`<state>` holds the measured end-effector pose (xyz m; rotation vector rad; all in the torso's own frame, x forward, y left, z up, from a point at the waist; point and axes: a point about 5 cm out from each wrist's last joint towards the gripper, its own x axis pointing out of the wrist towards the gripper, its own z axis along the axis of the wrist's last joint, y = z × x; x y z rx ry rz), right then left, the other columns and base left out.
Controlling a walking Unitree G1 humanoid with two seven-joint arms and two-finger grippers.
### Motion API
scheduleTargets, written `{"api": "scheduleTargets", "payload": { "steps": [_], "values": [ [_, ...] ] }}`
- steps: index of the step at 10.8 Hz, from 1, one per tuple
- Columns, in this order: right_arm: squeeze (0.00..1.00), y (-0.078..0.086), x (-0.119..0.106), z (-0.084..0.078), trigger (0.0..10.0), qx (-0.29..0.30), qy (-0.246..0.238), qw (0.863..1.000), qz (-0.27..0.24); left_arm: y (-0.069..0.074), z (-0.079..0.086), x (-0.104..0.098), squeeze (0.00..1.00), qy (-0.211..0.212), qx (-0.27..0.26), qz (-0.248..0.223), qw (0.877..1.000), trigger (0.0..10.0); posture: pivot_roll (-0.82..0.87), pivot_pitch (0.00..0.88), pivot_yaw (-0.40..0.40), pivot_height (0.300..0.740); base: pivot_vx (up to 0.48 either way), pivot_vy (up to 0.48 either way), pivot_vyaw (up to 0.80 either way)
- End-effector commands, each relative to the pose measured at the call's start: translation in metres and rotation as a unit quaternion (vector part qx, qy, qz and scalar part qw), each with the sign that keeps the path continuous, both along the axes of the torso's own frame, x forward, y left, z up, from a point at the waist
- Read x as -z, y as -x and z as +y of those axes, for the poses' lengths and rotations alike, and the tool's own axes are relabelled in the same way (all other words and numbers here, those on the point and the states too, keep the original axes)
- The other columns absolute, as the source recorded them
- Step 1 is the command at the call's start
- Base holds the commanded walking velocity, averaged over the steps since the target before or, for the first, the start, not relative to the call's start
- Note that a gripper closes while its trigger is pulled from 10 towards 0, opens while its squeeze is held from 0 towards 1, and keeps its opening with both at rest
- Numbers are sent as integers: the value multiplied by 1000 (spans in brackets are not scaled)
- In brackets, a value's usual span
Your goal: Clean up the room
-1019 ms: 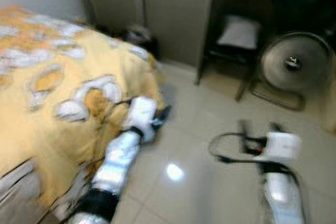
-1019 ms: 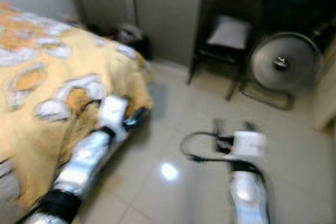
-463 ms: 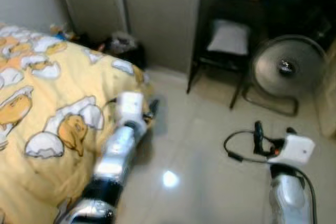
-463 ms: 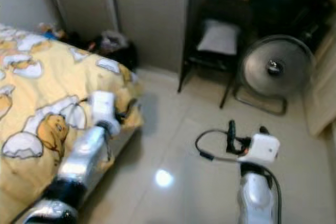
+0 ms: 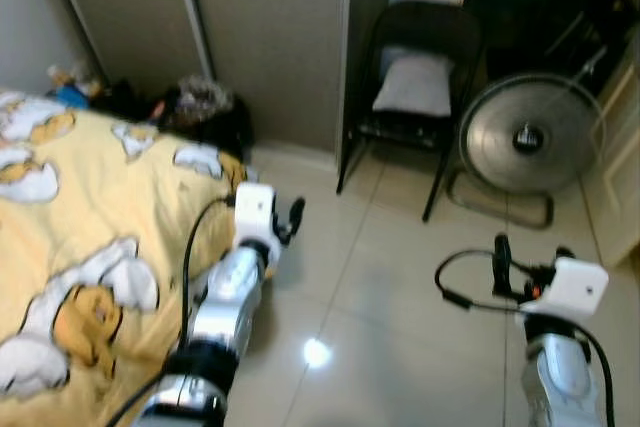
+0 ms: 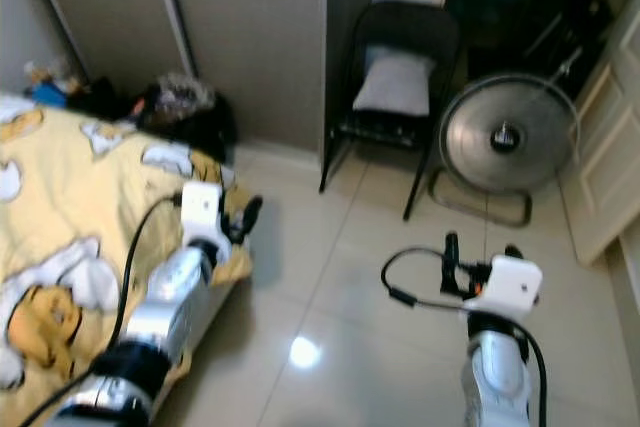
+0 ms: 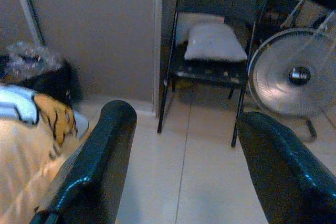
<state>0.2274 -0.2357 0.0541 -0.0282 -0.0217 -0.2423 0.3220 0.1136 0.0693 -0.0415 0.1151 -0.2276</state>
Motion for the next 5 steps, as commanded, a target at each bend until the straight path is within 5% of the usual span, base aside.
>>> {"api": "scheduleTargets", "payload": {
  "steps": [1, 5],
  "values": [
    [0, -1, 1, 7, 10000, -7, -4, 1000, 2, 0, 7, 1, 0, -8, -5, -1, 1000, 10000, -162, 0, 17, 740, 469, 0, -700],
    [0, -1, 4, 13, 10000, -17, -9, 1000, 9, -5, 5, -5, 0, -19, -1, -23, 1000, 10000, -160, 0, 12, 740, 469, 0, 0]
  ]
}}
